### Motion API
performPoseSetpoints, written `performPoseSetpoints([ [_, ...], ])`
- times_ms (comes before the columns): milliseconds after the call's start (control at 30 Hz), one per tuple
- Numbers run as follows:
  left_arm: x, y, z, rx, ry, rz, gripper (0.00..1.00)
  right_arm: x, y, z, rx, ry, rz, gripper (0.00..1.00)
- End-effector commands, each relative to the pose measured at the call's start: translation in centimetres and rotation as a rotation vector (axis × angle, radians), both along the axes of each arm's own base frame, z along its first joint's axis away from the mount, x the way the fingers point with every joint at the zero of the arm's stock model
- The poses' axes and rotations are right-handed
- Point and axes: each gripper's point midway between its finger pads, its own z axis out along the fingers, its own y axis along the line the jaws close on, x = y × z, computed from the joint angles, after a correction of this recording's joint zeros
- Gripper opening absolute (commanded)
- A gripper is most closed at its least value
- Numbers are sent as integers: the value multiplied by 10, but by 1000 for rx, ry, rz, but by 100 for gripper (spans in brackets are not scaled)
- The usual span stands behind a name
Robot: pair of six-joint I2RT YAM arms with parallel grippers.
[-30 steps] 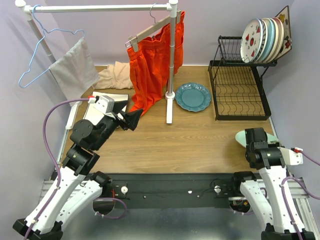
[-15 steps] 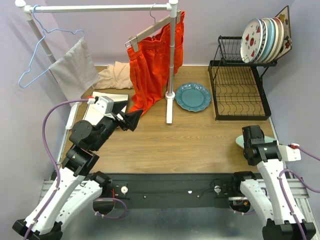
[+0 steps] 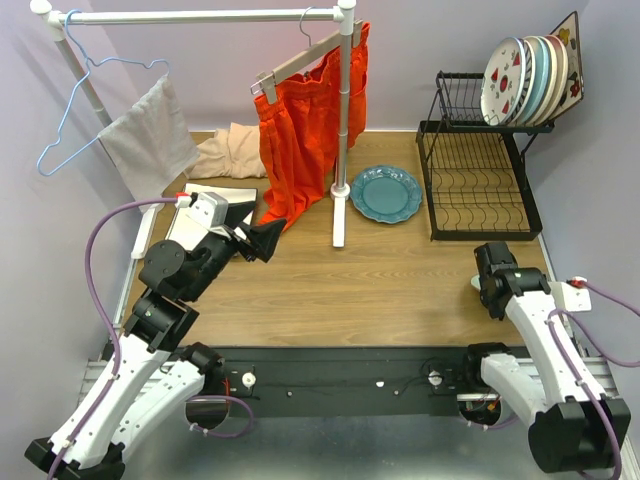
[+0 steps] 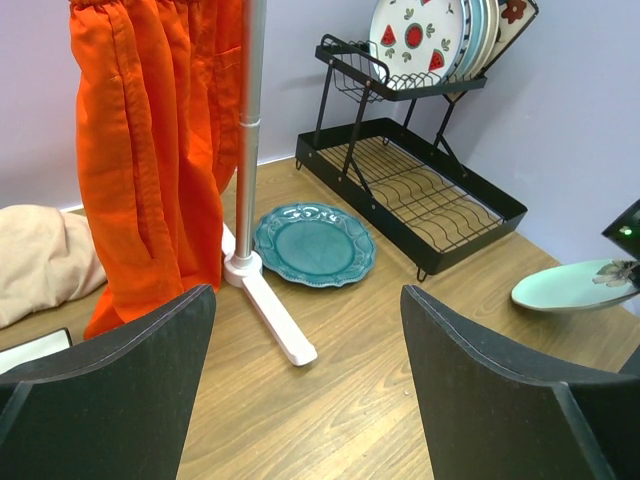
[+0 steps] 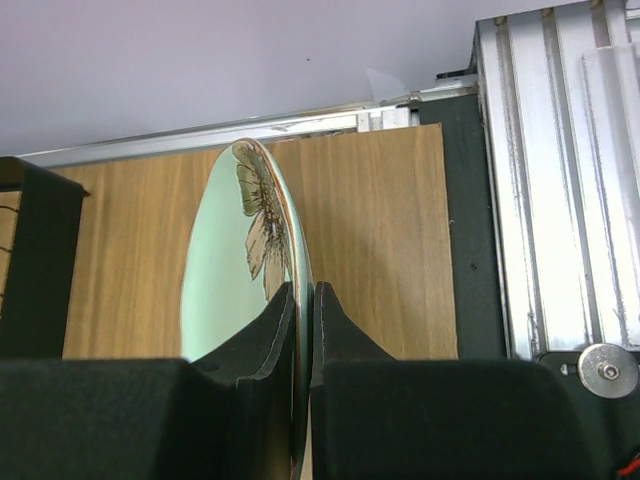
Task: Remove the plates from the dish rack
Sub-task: Place the plate at the corner of the board.
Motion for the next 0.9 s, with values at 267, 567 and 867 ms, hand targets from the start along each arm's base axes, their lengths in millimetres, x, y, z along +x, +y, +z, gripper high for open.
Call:
performPoseSetpoints([
  [267,1,-1,-2,-4,4,5,84,4,-17,7,-128,-174,-110,12],
  [567,2,-2,-3,1,8,0,84,5,-17,-3,-127,-165,-129,24],
  [867,2,-4,-4,4,9,-5,84,7,-18,-14,-138,-137,-145,27],
])
